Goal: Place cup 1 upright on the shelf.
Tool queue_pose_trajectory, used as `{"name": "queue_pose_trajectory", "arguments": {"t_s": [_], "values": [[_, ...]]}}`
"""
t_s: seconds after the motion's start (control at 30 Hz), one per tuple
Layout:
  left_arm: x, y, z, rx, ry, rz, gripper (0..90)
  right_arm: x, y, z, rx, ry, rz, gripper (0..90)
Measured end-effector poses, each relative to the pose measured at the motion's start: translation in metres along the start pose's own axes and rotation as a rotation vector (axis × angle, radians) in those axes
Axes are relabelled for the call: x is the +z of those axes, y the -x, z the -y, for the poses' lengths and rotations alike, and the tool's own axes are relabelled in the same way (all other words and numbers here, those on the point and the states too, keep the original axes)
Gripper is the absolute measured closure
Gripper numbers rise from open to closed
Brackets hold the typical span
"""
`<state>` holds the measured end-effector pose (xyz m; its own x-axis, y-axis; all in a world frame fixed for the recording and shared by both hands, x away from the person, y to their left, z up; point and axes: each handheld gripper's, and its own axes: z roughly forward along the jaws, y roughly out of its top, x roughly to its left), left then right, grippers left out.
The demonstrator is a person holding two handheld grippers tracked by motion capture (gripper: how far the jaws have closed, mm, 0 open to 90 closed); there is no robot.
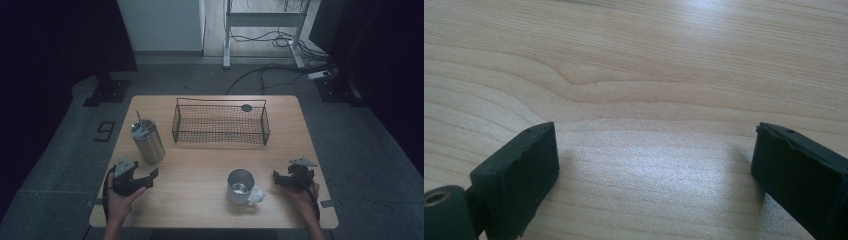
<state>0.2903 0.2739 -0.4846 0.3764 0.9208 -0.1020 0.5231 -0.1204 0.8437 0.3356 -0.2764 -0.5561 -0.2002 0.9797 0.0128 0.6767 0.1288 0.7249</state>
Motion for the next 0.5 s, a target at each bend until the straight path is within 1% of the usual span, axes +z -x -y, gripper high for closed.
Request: {"name": "queue_pose_trajectory", "arguments": {"t_s": [0.03,0.13,0.23,0.4,0.5], "values": [[-0.003,-0.004,0.000,-0.011,0.006,-0.006,14.3,0.000,0.000,0.000,0.000,0.000,0.000,5.1],[-0.006,-0.008,-0.001,-0.022,0.011,-0.013,14.1,0.000,0.000,0.000,0.000,0.001,-0.001,5.1],[-0.008,-0.011,-0.002,-0.019,0.011,-0.025,13.7,0.000,0.000,0.000,0.000,0.001,-0.001,5.1],[-0.011,-0.015,-0.002,-0.039,0.022,-0.037,11.8,0.000,0.000,0.000,0.000,0.001,-0.001,5.1],[-0.012,-0.019,-0.001,-0.048,0.034,-0.055,11.0,0.000,0.000,0.000,0.000,0.002,-0.001,5.1]]}}
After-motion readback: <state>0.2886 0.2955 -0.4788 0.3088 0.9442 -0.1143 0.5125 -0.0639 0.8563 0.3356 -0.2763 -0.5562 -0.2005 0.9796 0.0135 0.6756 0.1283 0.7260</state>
